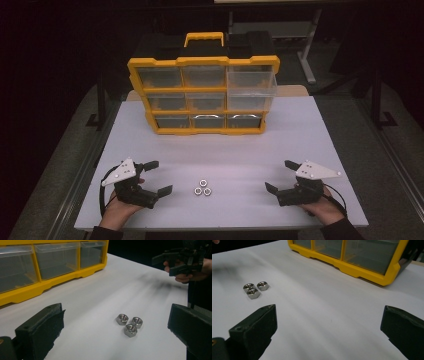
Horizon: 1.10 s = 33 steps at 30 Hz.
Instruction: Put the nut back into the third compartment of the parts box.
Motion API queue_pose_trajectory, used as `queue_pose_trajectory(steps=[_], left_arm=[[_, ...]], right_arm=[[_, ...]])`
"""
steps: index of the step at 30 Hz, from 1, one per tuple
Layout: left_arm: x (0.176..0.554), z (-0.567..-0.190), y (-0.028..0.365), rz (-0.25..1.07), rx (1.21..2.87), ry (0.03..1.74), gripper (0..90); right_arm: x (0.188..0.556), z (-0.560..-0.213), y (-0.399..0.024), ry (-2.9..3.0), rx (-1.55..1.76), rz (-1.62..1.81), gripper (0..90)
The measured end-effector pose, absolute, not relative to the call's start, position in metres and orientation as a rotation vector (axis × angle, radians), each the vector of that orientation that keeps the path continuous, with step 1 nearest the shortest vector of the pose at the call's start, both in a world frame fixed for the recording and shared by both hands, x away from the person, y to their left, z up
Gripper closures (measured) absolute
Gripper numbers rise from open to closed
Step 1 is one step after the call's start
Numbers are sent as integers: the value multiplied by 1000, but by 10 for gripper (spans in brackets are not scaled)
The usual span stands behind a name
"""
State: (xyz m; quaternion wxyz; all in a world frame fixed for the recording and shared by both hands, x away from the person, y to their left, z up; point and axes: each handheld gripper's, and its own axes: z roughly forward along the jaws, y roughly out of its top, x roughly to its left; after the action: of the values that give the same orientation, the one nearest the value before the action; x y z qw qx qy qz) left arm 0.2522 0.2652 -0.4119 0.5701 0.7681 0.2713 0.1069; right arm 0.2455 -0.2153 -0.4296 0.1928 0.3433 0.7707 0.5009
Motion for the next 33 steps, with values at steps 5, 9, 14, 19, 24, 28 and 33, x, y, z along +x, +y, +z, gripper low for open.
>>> queue_pose_trajectory(steps=[5,9,14,19,24,28,33], left_arm=[[253,-409,259,224,1827,612,0],[254,-408,255,211,1850,602,0],[257,-405,250,197,1850,592,0],[259,-403,244,176,1864,587,0],[264,-401,236,156,1869,589,0],[267,-398,233,150,1880,584,0],[273,-397,226,137,1892,578,0]], right_arm=[[246,-431,-211,2193,931,1402,3],[246,-431,-211,2187,921,1412,3],[247,-430,-211,2185,930,1414,3],[249,-430,-212,2179,932,1416,3],[249,-430,-211,2180,935,1415,3],[249,-430,-209,2183,929,1414,3],[248,-430,-209,2187,928,1414,3]])
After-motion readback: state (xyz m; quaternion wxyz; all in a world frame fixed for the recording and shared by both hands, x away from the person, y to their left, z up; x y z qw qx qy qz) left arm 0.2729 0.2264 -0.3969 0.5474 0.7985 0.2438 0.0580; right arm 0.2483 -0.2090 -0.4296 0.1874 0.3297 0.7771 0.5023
